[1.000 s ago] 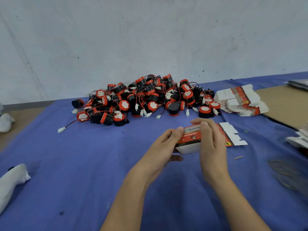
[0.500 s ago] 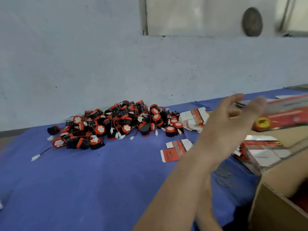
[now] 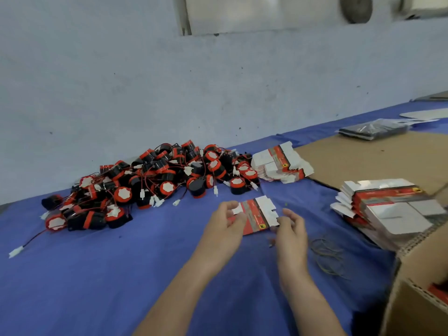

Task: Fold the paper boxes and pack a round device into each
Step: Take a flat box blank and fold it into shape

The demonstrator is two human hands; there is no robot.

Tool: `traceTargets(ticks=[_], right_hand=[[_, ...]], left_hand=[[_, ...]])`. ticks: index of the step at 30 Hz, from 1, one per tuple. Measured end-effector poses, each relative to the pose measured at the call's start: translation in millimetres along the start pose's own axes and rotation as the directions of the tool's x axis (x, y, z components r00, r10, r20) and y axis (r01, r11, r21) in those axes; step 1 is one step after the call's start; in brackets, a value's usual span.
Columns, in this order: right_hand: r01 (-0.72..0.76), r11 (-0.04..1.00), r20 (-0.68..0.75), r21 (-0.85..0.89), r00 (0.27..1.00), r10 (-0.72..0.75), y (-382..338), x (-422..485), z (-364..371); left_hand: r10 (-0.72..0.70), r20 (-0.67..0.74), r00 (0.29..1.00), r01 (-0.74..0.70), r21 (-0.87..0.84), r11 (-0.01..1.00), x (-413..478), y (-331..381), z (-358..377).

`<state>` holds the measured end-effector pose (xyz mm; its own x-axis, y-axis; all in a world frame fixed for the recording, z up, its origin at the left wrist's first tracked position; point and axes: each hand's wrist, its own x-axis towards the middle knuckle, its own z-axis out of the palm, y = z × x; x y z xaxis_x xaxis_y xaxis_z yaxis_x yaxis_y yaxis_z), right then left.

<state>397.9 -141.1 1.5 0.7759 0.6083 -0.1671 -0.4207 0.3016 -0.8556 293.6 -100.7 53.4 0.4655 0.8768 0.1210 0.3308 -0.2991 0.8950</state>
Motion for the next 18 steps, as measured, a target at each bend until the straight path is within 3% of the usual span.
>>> traceTargets(ticks=[2, 6, 9, 13, 18], right_hand=[[0.018, 0.994, -0.037, -0.11, 0.999, -0.023, -8, 11, 6], [0.001, 0.995, -0.113, -0.104, 0.994, -0.012, 5, 30, 6], [0.023, 0.982, -0.161, -0.188, 0.986, -0.054, 2, 37, 17], [-0.013, 0.975, -0.078, -0.223, 0.997, -0.005, 6, 44, 14], [-0.047, 0.98, -0.033, -0.193, 0.999, 0.041, 6, 46, 9]], left_hand=[[-0.042, -0.02, 0.999, 0.043, 0.054, 0.998, 25, -20, 1], [0.034, -0.02, 0.999, -0.028, 0.271, 0.962, 67, -43, 15], [0.068, 0.072, 0.995, -0.095, 0.475, 0.875, 92, -60, 29], [0.017, 0.12, 0.993, -0.093, 0.667, 0.74, 95, -84, 38], [0.107, 0.008, 0.994, -0.092, 0.57, 0.817, 68, -95, 31]])
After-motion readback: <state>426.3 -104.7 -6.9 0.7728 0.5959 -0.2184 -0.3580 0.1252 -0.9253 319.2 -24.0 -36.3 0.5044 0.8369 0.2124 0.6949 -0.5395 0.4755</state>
